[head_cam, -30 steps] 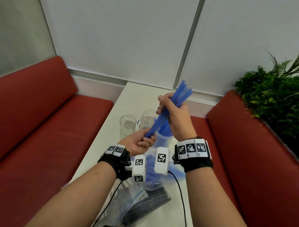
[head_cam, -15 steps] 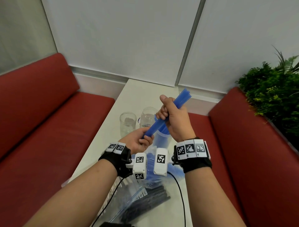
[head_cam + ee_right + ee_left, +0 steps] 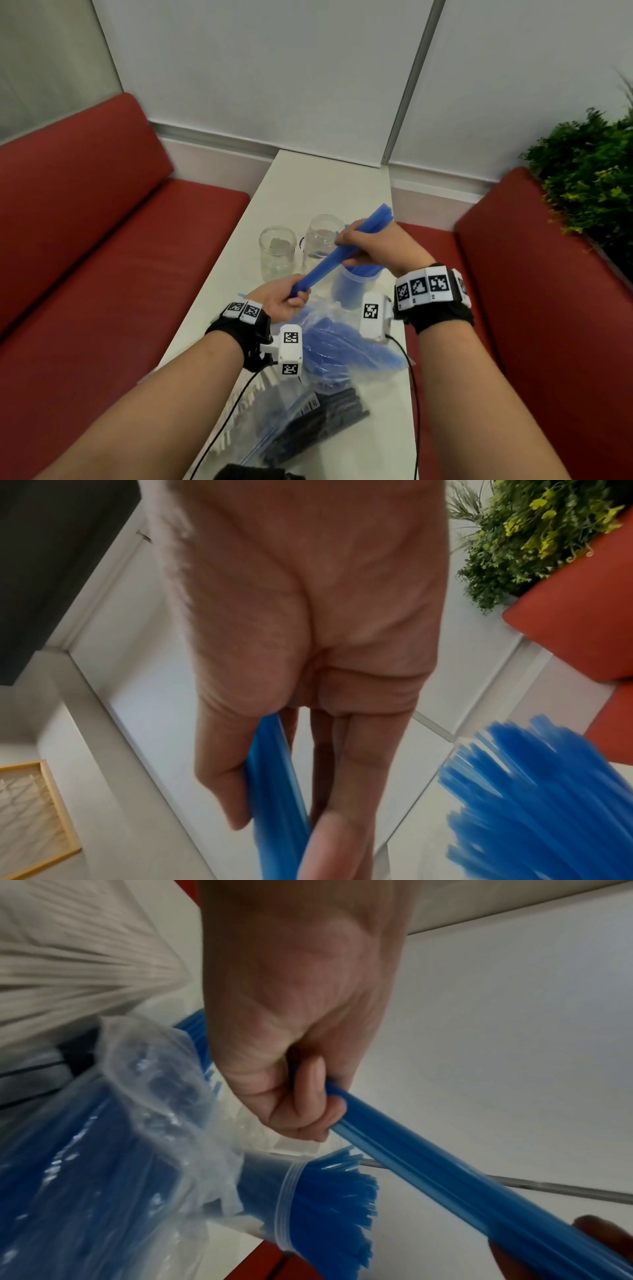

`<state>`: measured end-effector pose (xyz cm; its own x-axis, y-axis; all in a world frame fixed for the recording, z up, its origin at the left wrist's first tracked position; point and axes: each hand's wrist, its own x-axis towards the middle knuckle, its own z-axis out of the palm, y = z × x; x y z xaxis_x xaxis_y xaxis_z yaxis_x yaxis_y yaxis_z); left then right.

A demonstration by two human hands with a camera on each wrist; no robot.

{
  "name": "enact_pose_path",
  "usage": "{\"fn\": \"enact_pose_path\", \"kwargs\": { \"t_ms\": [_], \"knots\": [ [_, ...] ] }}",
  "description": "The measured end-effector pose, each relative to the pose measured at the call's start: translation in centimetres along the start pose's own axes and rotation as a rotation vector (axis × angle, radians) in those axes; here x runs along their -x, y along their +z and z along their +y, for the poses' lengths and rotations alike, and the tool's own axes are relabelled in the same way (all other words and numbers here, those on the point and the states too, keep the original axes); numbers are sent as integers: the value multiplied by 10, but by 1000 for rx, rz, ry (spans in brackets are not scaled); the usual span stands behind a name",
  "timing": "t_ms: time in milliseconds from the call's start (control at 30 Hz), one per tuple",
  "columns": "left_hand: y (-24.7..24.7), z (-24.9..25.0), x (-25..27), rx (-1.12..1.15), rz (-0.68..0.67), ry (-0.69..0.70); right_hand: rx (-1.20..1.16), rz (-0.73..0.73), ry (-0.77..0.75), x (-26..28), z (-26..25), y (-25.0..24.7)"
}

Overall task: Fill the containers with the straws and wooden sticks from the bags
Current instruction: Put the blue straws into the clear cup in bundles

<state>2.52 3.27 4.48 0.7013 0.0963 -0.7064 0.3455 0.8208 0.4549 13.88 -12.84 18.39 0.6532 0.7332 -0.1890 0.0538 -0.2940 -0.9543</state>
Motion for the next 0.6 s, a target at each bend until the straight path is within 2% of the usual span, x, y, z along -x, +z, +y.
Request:
{"fn": "enact_pose_path", "kwargs": {
  "t_ms": [67,133,267,367,467,600],
  "knots": [
    [4,11,-2,-31,68,103,16,52,-10,-13,-6,-15],
    [1,20,-6,-166,122,167,46,105,8,-26,-4,-29],
    [-14,25,-23,-639,341,327,196,257,79,-47,11,-50],
    [-24,24,-36,-1112,455,462,310,385,65,-61,17,-57],
    [-33,19,-49,-1437,386,473,393,421,67,-74,26,-52],
    [-38,10,-65,-1851,159,405,404,444,130,-84,53,-37]
  ]
}}
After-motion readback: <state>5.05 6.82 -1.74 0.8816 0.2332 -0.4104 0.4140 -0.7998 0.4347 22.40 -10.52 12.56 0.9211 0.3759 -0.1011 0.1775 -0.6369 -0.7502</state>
